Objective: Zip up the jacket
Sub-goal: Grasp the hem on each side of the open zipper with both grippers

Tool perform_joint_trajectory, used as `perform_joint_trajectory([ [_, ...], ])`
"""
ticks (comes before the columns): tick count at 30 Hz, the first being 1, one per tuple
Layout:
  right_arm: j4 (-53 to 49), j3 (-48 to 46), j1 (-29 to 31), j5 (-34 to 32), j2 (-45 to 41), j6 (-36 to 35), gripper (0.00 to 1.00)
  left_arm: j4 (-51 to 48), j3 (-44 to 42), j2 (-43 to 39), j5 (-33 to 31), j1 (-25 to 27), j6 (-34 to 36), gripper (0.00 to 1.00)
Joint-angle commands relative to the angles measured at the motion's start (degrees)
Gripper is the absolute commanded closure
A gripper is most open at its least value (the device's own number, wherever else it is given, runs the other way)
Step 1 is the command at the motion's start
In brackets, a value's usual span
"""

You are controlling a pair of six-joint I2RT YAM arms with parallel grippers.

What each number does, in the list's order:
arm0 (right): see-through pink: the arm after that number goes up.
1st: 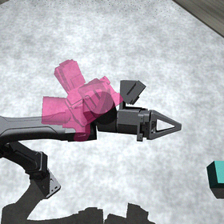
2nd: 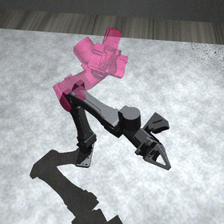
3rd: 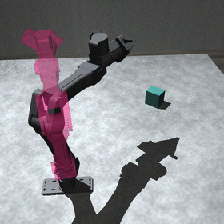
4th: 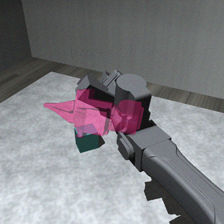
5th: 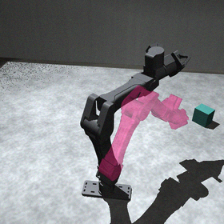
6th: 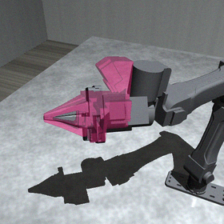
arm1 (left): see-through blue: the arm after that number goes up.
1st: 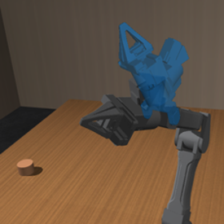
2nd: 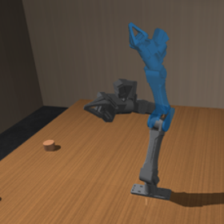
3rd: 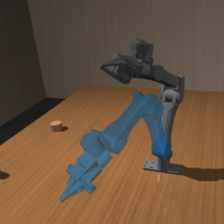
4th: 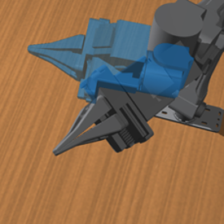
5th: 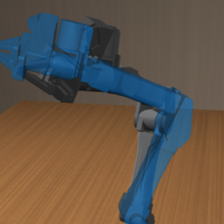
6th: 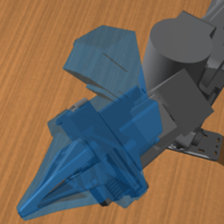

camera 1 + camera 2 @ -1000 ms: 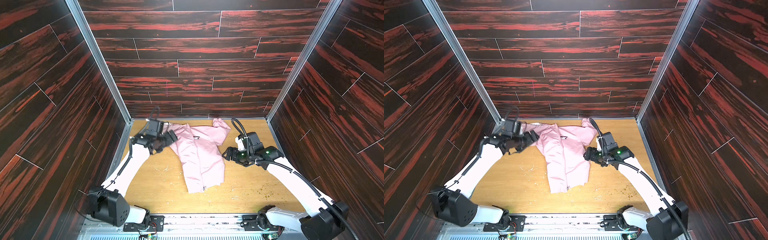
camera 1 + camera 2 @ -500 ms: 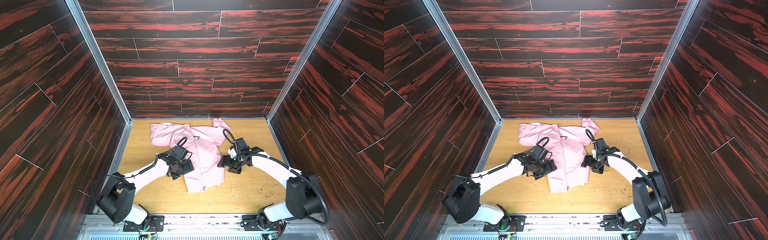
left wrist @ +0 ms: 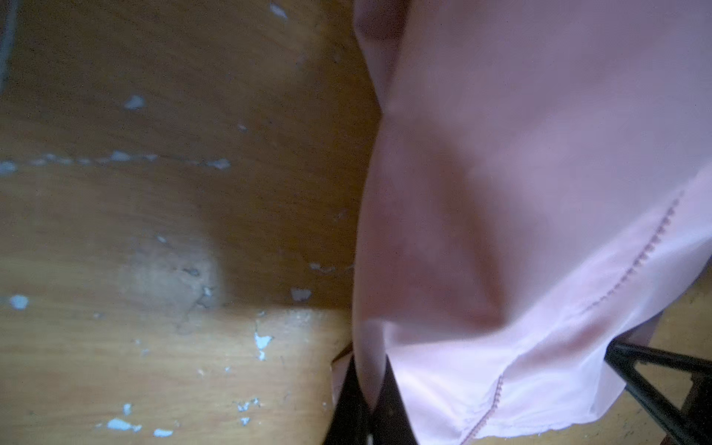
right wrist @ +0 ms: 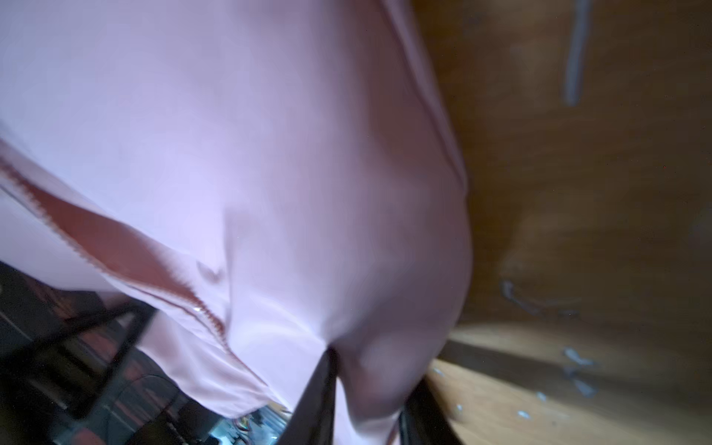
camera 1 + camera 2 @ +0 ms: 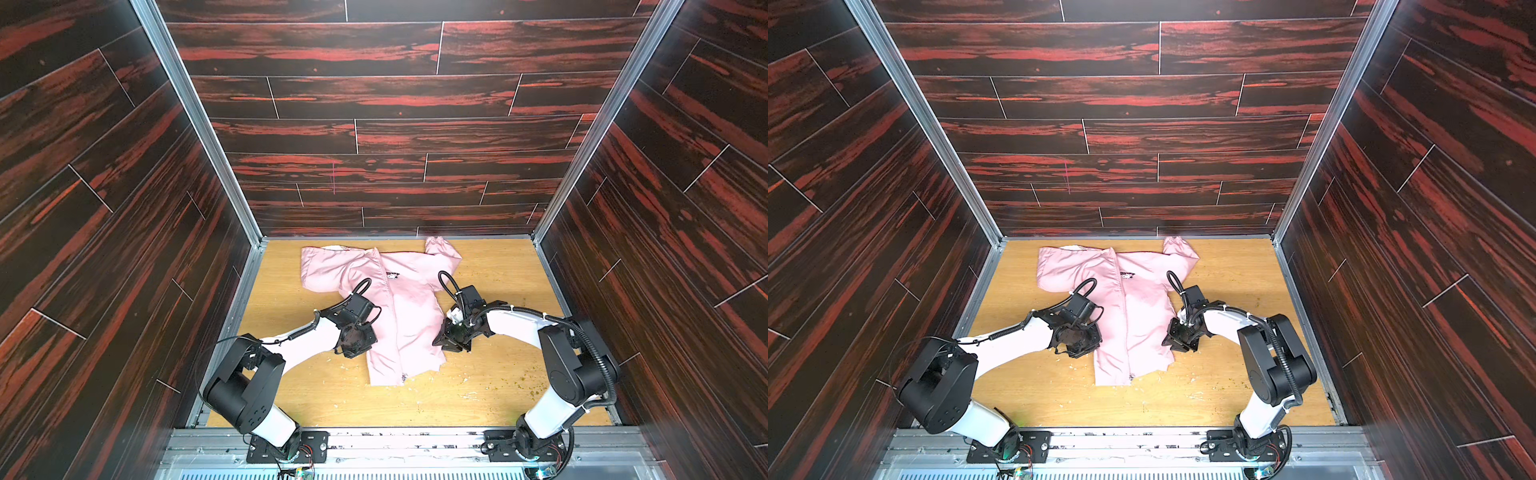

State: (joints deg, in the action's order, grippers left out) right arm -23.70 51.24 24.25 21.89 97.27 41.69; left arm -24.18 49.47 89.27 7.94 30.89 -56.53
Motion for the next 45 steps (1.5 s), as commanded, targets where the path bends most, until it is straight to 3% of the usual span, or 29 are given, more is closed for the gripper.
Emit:
perform_joint_trajectory([
  [1, -1.02, 0.4, -0.88, -1.21, -1.6, 0.32, 0.83, -1.75, -1.04, -2.62, -1.38, -2.98, 1.12, 1.0],
  [7, -2.26, -0.13, -3.87, -1.5, -4.05, 0.14, 0.97, -4.4, -1.05, -4.89, -1.04, -6.47, 3.53, 1.0],
  [15, -1.27, -1.03, -4.65, -0.19, -4.59, 0.5, 0.98, -3.95, -1.15, -4.3, 0.49, -7.61, 4.02, 1.0],
  [18, -1.3, -1.49, -4.64, -0.05, -4.45, 0.5, 0.93, -4.28, -1.05, -4.38, 0.21, -7.66, 4.07, 1.0],
  [21, -2.52, -1.65, -4.62, -1.41, -5.94, 0.08, 0.79, -5.82, -0.97, -5.99, -0.85, -7.69, 4.41, 0.9],
  [25, -5.64, -0.72, -4.68, -5.31, -9.41, -1.41, 0.51, -9.34, -0.08, -10.02, -2.68, -7.79, 5.02, 0.68],
  [29, -8.8, 1.13, -4.74, -7.24, -12.93, -3.15, 0.39, -14.29, 1.01, -14.92, -4.15, -7.84, 5.89, 0.48],
  [32, -10.84, 2.34, -4.64, -7.77, -15.07, -4.13, 0.36, -18.05, 1.75, -17.87, -4.78, -7.78, 6.43, 0.38],
  [38, -11.64, 2.98, -2.06, -4.84, -18.67, -3.24, 0.39, -21.16, -0.58, -23.63, -1.34, -6.99, 4.58, 0.38],
  [45, -7.77, 5.24, 12.39, -2.98, -13.86, 2.32, 0.44, -17.55, -7.16, -29.95, 4.7, 0.58, -5.89, 0.36],
])
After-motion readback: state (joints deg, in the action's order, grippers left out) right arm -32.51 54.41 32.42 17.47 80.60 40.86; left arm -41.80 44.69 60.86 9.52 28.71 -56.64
